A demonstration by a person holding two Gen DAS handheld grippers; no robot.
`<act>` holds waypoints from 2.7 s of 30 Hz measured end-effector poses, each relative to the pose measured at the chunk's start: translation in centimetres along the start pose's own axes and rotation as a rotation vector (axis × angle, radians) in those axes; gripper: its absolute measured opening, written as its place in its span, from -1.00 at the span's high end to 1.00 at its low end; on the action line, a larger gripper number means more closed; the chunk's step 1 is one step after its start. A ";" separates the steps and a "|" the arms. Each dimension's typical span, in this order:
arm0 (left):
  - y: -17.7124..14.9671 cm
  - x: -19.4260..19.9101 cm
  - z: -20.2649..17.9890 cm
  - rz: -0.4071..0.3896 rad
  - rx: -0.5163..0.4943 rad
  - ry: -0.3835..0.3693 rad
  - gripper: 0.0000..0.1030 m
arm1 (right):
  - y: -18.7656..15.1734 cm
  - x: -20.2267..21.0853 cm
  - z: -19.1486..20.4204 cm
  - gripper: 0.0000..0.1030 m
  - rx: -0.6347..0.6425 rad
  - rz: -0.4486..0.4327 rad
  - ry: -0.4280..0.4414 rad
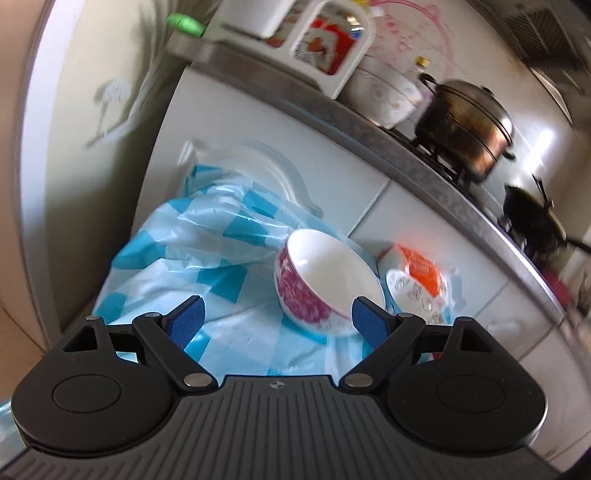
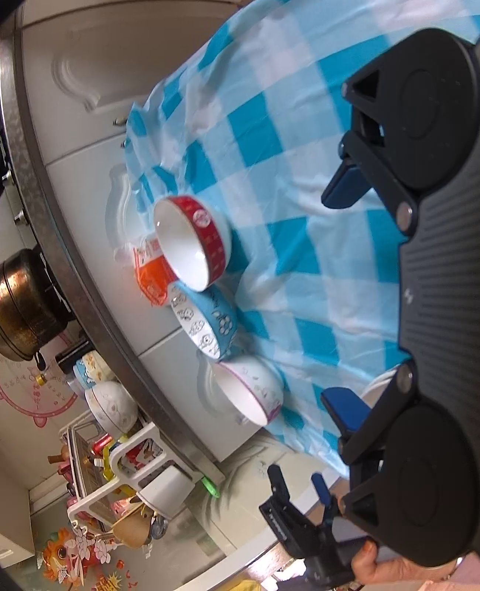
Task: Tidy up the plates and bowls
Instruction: 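Move both grippers toward the pink floral bowl, then close both grippers on the rim of the pink floral bowl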
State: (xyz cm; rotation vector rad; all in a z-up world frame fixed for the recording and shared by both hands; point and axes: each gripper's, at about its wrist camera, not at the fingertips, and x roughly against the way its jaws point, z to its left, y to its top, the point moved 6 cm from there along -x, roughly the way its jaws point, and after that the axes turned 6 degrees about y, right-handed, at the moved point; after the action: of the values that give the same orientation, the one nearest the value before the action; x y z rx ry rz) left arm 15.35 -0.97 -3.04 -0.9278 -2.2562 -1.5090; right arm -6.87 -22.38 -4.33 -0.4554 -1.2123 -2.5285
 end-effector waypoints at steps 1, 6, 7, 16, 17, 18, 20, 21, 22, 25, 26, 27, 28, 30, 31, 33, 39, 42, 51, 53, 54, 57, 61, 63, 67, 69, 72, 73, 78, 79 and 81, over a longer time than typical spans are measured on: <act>0.3 -0.6 0.1 0.002 0.005 0.001 -1.00 | 0.6 -0.6 0.2 -0.98 -0.002 0.005 0.012; 1.5 -3.3 0.1 0.003 0.022 -0.009 -1.00 | 3.5 -4.4 2.1 -0.98 0.004 0.049 0.093; 1.6 -3.8 0.0 0.014 0.031 -0.022 -1.00 | 4.0 -5.3 2.5 -0.97 0.002 0.058 0.104; 1.5 -5.8 0.1 0.059 0.102 -0.105 -0.85 | 7.5 -13.1 4.8 -0.83 -0.057 0.154 0.202; 1.4 -5.9 0.2 0.064 0.117 -0.111 -0.85 | 7.7 -13.9 5.1 -0.83 -0.049 0.162 0.203; 1.3 -6.1 0.3 0.071 0.125 -0.114 -0.85 | 7.8 -14.6 5.4 -0.82 -0.044 0.171 0.209; 1.0 -6.2 0.3 0.081 0.121 -0.108 -0.85 | 7.9 -16.0 6.0 -0.80 -0.038 0.194 0.232; 0.9 -6.3 0.4 0.083 0.121 -0.102 -0.85 | 8.0 -16.6 6.2 -0.78 -0.032 0.203 0.238; 0.8 -6.3 0.5 0.086 0.126 -0.099 -0.85 | 7.9 -17.2 6.5 -0.75 -0.025 0.209 0.240; 0.7 -6.4 0.8 0.095 0.153 -0.102 -0.85 | 7.7 -18.9 6.6 -0.59 -0.029 0.226 0.225; 0.7 -6.5 1.0 0.095 0.158 -0.101 -0.86 | 7.7 -19.5 6.4 -0.55 -0.041 0.234 0.223; 0.9 -6.5 1.0 0.095 0.163 -0.099 -0.86 | 7.6 -20.1 6.1 -0.48 -0.055 0.243 0.224; 0.9 -6.5 1.1 0.096 0.167 -0.099 -0.86 | 7.6 -20.7 6.0 -0.44 -0.068 0.250 0.228; 0.8 -6.4 1.2 0.101 0.175 -0.104 -0.87 | 7.6 -21.6 5.7 -0.44 -0.098 0.258 0.236; 0.8 -6.4 1.4 0.102 0.180 -0.106 -0.88 | 7.6 -21.9 5.6 -0.44 -0.112 0.261 0.247; 0.8 -6.4 1.6 0.102 0.186 -0.105 -0.90 | 7.6 -22.6 5.7 -0.44 -0.119 0.268 0.270; 0.6 -6.5 1.9 0.110 0.195 -0.097 -0.97 | 6.8 -24.7 5.9 -0.39 -0.121 0.300 0.282; 0.6 -6.5 2.1 0.114 0.206 -0.091 -0.97 | 6.6 -25.1 5.9 -0.21 -0.092 0.307 0.265; 0.5 -6.8 1.9 0.123 0.216 -0.083 -0.97 | 5.2 -23.8 5.4 -0.04 -0.161 0.368 0.358; 0.5 -6.9 2.0 0.126 0.219 -0.080 -0.97 | 4.6 -23.5 5.6 -0.06 -0.190 0.388 0.389; 0.4 -6.9 2.0 0.128 0.220 -0.080 -0.97 | 4.3 -23.2 5.6 -0.07 -0.199 0.400 0.404; 0.2 -7.0 1.6 0.130 0.211 -0.078 -0.97 | 3.9 -22.5 5.9 -0.10 -0.199 0.416 0.420; -0.1 -7.1 1.1 0.128 0.185 -0.074 -0.90 | 4.8 -22.1 5.7 -0.21 -0.172 0.371 0.396; -0.4 -7.2 0.9 0.127 0.177 -0.065 -0.78 | 5.7 -21.9 5.6 -0.33 -0.170 0.328 0.390; -1.0 -7.4 0.4 0.140 0.159 -0.058 -0.50 | 7.4 -22.1 5.5 -0.35 -0.122 0.261 0.357; -1.2 -7.4 0.1 0.141 0.150 -0.066 -0.40 | 7.6 -22.6 5.6 -0.35 -0.099 0.255 0.340; -1.3 -7.6 -0.2 0.140 0.141 -0.070 -0.30 | 7.3 -23.7 6.0 -0.35 -0.081 0.254 0.335; -1.3 -7.6 -0.2 0.141 0.142 -0.075 -0.29 | 7.2 -24.0 6.1 -0.37 -0.081 0.253 0.342; -1.4 -7.5 -0.5 0.150 0.130 -0.121 -0.29 | 7.0 -24.9 6.6 -0.57 -0.066 0.267 0.374; -1.4 -7.5 -0.5 0.150 0.127 -0.120 -0.29 | 7.0 -24.9 6.6 -0.57 -0.064 0.268 0.375; -1.4 -7.6 -0.6 0.149 0.125 -0.121 -0.26 | 7.0 -24.9 6.6 -0.57 -0.068 0.269 0.382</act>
State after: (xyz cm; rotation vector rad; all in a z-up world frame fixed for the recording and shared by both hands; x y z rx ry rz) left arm 20.15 -4.53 -7.95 -1.1489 -2.2769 -1.2654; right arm 19.40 -18.14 -5.66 -0.1273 -0.8628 -2.2935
